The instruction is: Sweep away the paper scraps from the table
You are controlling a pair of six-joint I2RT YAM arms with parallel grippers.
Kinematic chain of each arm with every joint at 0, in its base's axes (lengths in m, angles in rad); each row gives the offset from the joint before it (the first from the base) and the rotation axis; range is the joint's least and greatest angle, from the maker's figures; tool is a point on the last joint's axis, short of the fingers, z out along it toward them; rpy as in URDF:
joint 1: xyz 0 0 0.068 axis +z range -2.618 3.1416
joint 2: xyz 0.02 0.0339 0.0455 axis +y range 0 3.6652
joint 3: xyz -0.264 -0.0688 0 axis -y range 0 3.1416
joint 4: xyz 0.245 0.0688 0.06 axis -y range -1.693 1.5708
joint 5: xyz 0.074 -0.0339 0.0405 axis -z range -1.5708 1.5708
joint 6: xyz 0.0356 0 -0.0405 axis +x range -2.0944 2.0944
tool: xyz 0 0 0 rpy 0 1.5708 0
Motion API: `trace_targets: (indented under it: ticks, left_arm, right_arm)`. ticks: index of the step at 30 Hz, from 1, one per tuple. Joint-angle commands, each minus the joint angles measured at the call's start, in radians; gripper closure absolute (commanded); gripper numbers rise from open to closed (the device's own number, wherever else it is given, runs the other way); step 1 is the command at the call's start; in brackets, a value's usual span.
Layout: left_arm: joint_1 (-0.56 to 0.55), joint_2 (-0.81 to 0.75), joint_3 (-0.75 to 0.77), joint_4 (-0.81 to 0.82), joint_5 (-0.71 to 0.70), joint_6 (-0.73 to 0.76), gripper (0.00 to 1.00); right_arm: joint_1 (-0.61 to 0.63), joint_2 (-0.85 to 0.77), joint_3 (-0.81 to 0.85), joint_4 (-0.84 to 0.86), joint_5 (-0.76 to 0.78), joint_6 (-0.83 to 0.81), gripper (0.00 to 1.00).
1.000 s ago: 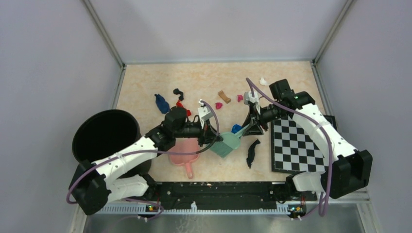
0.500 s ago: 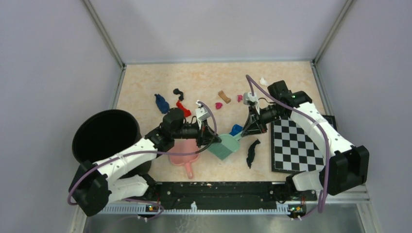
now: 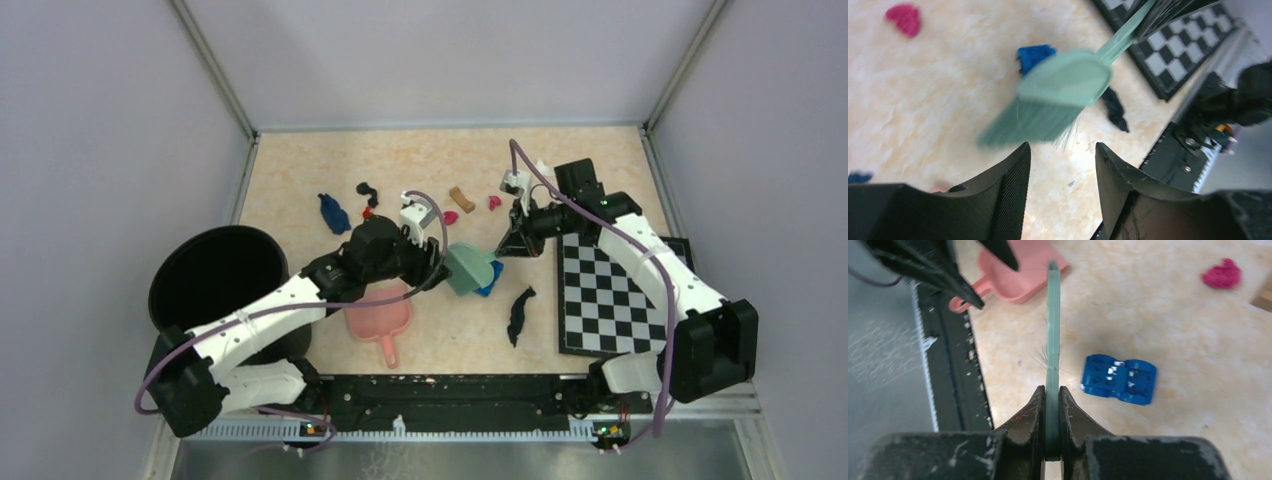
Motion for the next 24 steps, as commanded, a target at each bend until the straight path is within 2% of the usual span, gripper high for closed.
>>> trace_targets:
  ticks: [1, 4, 6, 8, 15, 21, 24]
  left_arm:
    - [-0.054, 0.013, 0.009, -0.232, -0.371, -0.136, 0.45]
    - [-0.063, 0.054, -0.042, -0.223, -0.416, -0.183, 0.47]
    - [-0.067, 0.105, -0.046, -0.232, -0.440, -0.206, 0.42]
    - [-0.074, 0.147, -0.046, -0.224, -0.464, -0.208, 0.39]
    - [-0.076, 0.311, 0.027, -0.288, -0.529, -0.187, 0.45]
    - [-0.075, 0.358, 0.007, -0.283, -0.499, -0.204, 0.53]
    - [-0.078, 0.359, 0.003, -0.281, -0.482, -0.206, 0.61]
  right_arm:
    - [-0.034, -0.056, -0.034, 0.287, 0.221, 0.271, 1.00]
    - [-0.100, -0.024, -0.009, 0.296, 0.192, 0.373, 1.00]
    - [-0.147, 0.004, 0.014, 0.274, 0.134, 0.399, 1.00]
    - [-0.162, 0.006, 0.007, 0.276, 0.148, 0.389, 1.00]
    - [-0.171, -0.134, -0.133, 0.372, 0.177, 0.351, 1.00]
    - [-0.204, -0.140, -0.155, 0.383, 0.138, 0.351, 1.00]
    - [-0.207, -0.138, -0.165, 0.391, 0.125, 0.353, 1.00]
